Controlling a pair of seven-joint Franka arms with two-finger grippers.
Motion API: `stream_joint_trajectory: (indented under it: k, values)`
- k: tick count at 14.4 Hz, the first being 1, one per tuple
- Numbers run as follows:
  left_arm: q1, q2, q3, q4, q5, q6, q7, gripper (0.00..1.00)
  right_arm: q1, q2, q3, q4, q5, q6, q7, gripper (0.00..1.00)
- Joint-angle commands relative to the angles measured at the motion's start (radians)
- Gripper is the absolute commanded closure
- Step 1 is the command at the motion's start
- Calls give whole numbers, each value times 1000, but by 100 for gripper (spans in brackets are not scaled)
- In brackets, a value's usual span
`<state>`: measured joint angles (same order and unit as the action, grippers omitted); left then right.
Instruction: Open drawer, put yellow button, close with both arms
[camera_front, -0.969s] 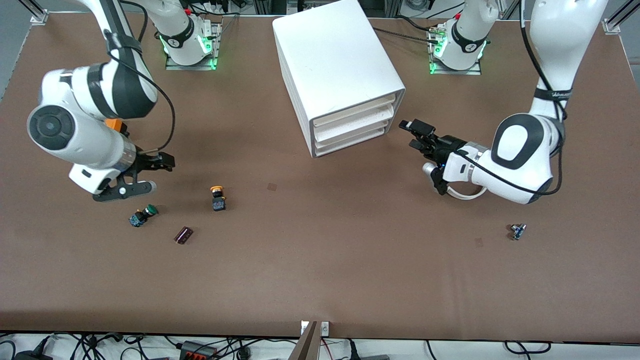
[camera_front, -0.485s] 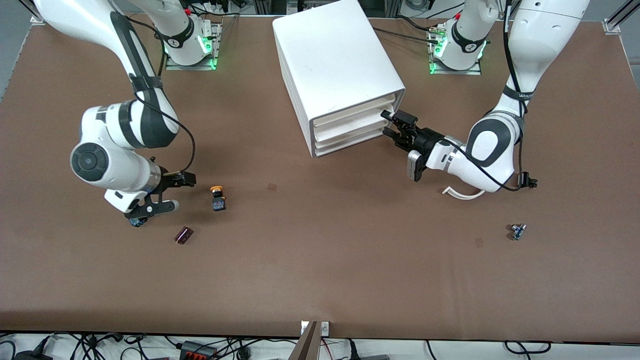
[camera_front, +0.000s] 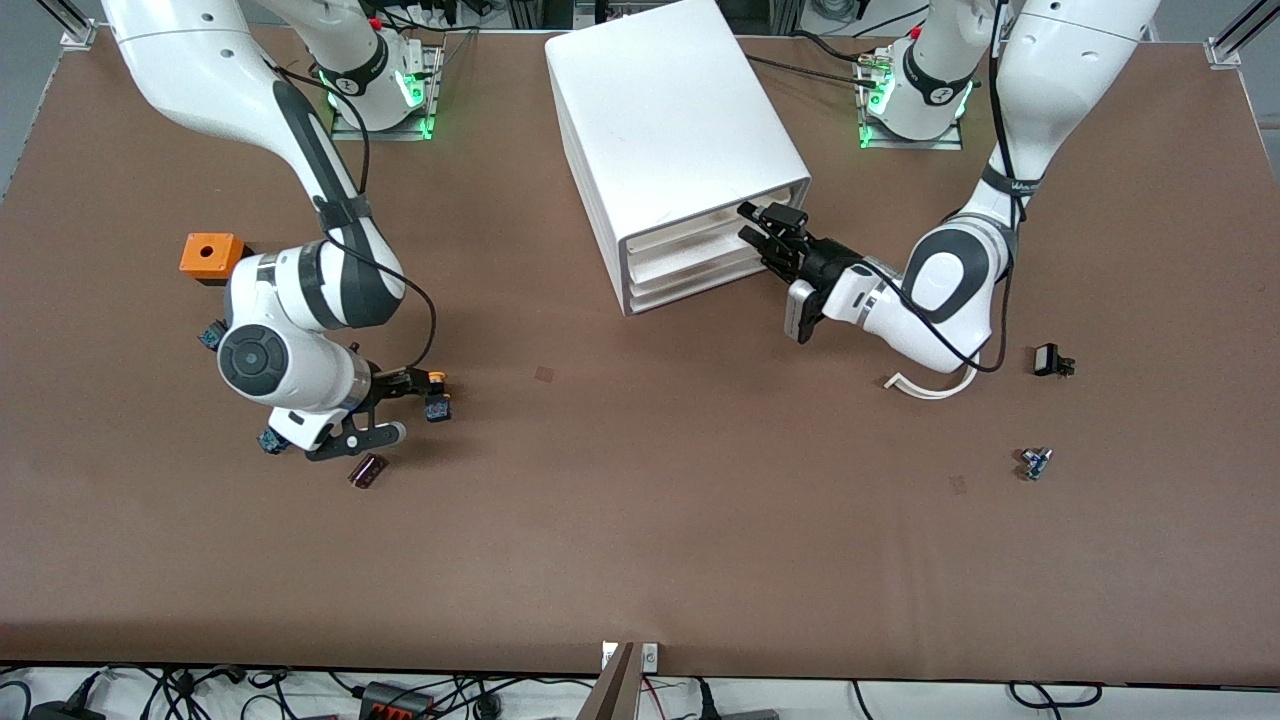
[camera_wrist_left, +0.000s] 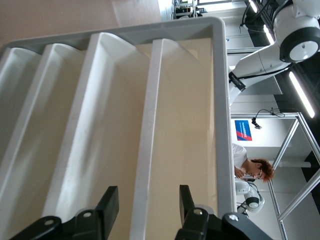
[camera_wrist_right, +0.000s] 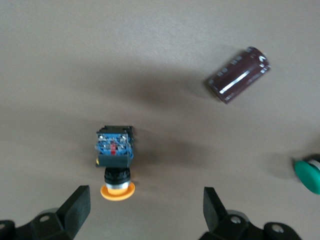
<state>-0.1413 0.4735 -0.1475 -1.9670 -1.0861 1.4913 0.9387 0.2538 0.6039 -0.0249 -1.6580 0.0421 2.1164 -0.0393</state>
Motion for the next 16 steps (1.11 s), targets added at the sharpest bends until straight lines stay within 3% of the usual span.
stream_joint_trajectory:
  k: [1, 3, 5, 7, 11, 14, 16]
  values:
    - [-11, 16, -12, -21, -47, 9, 25, 49, -1, 46, 22, 30, 19, 22, -17, 0]
    - [-21, 34, -14, -20, -52, 30, 38, 59, 2, 74, 23, 30, 18, 39, -17, 0]
    - [-27, 37, -15, -18, -52, 52, 38, 83, 2, 96, 37, 30, 18, 71, -17, 0]
    - [-27, 37, -15, -15, -52, 61, 38, 95, 2, 108, 37, 30, 18, 77, -17, 0]
    - [-14, 43, -12, 29, -51, 64, 37, 98, 2, 116, 51, 30, 18, 80, -14, 13]
    - [14, 82, -7, 92, -46, 63, 31, 98, 4, 119, 56, 30, 18, 83, -14, 37]
    - [32, 123, -4, 143, -38, 63, 37, 98, 4, 123, 56, 30, 18, 82, -14, 41]
